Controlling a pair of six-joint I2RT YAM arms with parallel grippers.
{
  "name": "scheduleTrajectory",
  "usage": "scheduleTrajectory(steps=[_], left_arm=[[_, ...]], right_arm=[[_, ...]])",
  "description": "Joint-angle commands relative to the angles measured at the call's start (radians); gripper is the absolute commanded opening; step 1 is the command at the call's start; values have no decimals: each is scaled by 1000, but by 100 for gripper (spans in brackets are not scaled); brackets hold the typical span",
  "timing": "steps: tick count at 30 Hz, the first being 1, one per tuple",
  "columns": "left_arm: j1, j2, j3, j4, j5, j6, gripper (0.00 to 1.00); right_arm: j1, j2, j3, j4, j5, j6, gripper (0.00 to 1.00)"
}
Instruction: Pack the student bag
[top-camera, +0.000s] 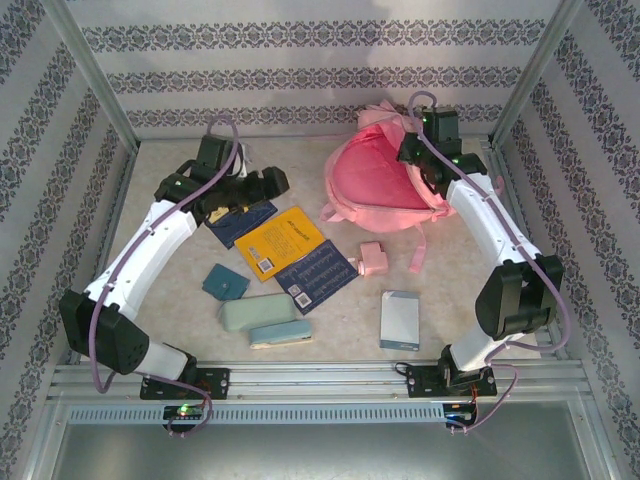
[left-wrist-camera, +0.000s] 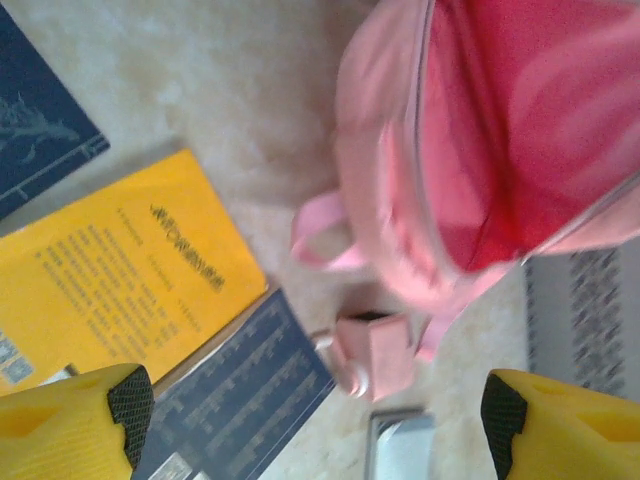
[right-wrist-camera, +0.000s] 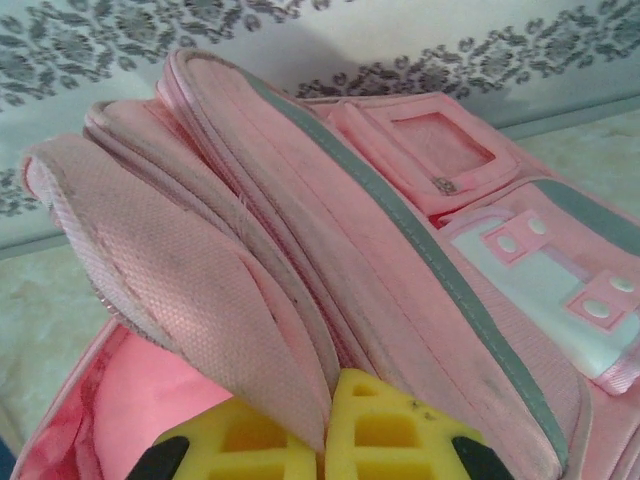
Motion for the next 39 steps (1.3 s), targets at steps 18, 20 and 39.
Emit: scheduleTrajectory(steps=[18, 20, 39], left_arm=[[-514, -120, -406, -234, -80, 759, 77], [-543, -100, -404, -225, -87, 799, 74], [-652, 46, -492, -96, -79, 952, 57]], right_arm=[[-72, -95, -160, 9, 18, 41, 0], [-78, -99, -168, 6, 9, 52, 0], [-134, -140, -281, 32, -68, 156, 0]])
